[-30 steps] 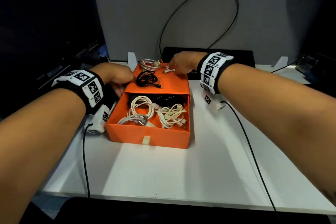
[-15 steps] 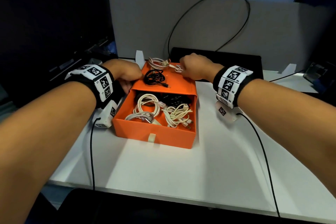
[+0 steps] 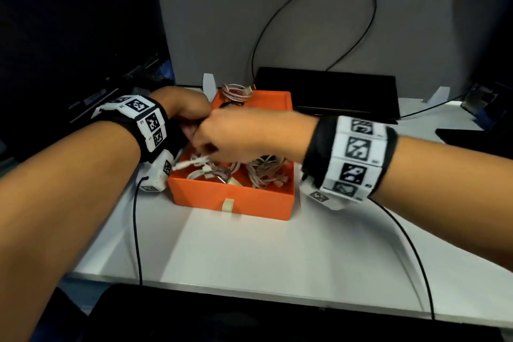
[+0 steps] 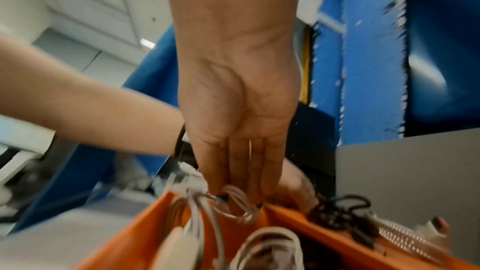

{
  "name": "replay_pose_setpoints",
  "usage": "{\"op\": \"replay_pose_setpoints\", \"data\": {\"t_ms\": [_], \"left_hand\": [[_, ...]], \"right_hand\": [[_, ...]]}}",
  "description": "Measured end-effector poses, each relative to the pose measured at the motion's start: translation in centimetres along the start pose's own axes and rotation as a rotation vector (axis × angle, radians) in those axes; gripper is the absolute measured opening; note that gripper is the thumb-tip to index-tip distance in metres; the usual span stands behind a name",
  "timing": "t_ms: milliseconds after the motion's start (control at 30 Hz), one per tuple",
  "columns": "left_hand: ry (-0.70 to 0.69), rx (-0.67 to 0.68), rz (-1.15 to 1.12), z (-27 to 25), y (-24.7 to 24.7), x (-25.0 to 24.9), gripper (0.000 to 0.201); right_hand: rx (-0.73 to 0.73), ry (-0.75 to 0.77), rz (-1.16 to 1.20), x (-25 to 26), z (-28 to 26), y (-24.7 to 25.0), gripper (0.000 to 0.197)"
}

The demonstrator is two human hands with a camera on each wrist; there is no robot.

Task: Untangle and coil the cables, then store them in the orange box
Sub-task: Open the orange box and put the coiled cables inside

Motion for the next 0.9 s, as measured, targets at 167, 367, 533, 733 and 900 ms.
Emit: {"op": "replay_pose_setpoints", "data": {"t_ms": [167, 367, 533, 733, 900], "left_hand": [[0.022, 0.063, -0.001, 0.6, -0.5, -0.2, 0.024], [0.052, 0.07, 0.063, 1.0, -0.9, 0.3, 0.032], [0.006, 0.14, 0.047, 0.9, -1.3, 0.3, 0.017], [0.046, 0.118, 0.029, 1.1, -1.0, 0.4, 0.035], [0.044, 0.105, 0.009, 0.9, -0.9, 0.5, 0.033]], "right_hand": [[0.091, 0.042, -0.045, 0.2, 3.0, -3.0, 0.028], [0.147, 0.068, 0.069, -0.7, 3.7, -4.1, 0.016], [-0.147, -0.102, 0.234, -5.6, 2.5, 1.2, 0.009], [0.021, -0.307, 0.134, -9.5, 2.0, -0.5, 0.045], [-0.052, -0.375, 0.119, -10.7, 1.9, -1.7, 0.033]]}}
Point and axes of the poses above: each hand's wrist, its own z-axis towards the middle knuckle, its own y-axis out of the back of the hand, x = y × z, the point moved 7 cm from there along z, towards the middle knuckle, and after that the axes turned 14 degrees about x, right-handed, at the moved point
